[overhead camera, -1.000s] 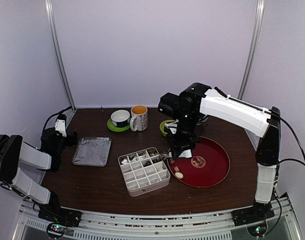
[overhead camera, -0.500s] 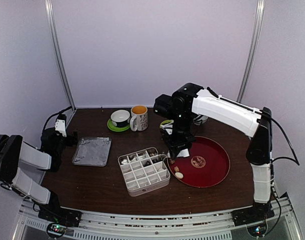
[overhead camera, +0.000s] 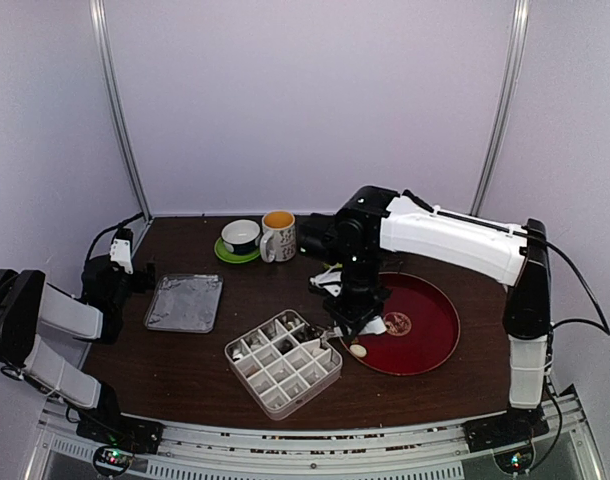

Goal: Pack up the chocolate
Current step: Move the packing box to the center of the board.

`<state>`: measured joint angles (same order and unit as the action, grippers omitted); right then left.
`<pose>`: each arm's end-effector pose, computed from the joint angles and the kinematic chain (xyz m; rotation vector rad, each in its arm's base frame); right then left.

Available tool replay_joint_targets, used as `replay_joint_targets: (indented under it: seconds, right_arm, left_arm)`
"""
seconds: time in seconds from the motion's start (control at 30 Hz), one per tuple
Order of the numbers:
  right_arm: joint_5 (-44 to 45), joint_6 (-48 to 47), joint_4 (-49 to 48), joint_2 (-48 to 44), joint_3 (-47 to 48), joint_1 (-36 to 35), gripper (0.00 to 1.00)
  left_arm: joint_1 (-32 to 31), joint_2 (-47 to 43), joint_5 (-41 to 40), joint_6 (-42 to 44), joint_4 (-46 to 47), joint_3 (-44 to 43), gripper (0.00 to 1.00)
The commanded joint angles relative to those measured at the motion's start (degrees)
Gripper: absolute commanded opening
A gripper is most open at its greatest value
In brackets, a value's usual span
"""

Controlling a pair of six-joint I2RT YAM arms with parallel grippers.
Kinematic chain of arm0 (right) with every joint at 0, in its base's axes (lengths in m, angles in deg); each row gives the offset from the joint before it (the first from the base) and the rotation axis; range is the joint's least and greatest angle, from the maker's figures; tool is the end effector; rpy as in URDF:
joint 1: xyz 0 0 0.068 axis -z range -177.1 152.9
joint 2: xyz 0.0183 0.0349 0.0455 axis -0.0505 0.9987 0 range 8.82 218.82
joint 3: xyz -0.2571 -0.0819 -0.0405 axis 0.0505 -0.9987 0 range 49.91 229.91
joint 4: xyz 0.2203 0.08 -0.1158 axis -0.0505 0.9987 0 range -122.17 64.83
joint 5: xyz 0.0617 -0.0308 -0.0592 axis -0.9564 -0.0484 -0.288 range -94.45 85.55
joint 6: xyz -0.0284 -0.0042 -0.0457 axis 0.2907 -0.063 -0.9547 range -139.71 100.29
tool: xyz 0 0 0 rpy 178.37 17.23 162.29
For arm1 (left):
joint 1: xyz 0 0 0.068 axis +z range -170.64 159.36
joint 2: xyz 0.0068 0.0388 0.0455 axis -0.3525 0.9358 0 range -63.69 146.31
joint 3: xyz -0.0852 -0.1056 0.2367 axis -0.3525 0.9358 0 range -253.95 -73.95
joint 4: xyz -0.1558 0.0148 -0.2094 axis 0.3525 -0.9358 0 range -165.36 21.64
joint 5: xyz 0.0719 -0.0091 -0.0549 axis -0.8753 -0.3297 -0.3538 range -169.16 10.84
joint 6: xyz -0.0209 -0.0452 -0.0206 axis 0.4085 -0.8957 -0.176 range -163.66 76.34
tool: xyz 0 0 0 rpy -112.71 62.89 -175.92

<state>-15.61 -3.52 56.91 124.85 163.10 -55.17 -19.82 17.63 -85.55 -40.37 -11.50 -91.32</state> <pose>0.1950 0.3260 0.2896 1.0643 -2.7949 -0.2027 0.2502 0.0076 0.1673 -0.0470 1.6953 0.1481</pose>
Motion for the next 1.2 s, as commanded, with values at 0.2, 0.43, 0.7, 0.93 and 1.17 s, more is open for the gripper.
replay_joint_targets:
  seconds: [0.2, 0.43, 0.7, 0.93, 1.17]
  right_arm:
    - [8.96, -5.33, -2.53, -6.36, -5.98, -4.34, 0.0]
    - [10.86, -4.08, -1.87, -6.24, -4.29, -4.57, 0.0]
    - [16.23, -1.51, -2.62, -7.37, -2.39, -4.21, 0.0]
    - [6.85, 7.02, -5.97, -6.08, -3.93, -0.94, 0.0]
    - [-0.58, 16.96, -14.64, -6.22, -8.02, 2.63, 0.0]
  left_arm:
    - [0.6, 0.33, 0.52, -0.66, 1.31, -1.51, 0.98]
    - [0.61, 0.26, 0.5, -0.7, 1.32, -1.52, 0.98]
    - [0.62, 0.29, 0.46, -0.7, 1.32, -1.52, 0.98]
    - [0.67, 0.25, 0.59, -0.66, 1.38, -1.44, 0.98]
    - [0.65, 0.25, 0.76, -0.74, 1.46, -1.4, 0.98]
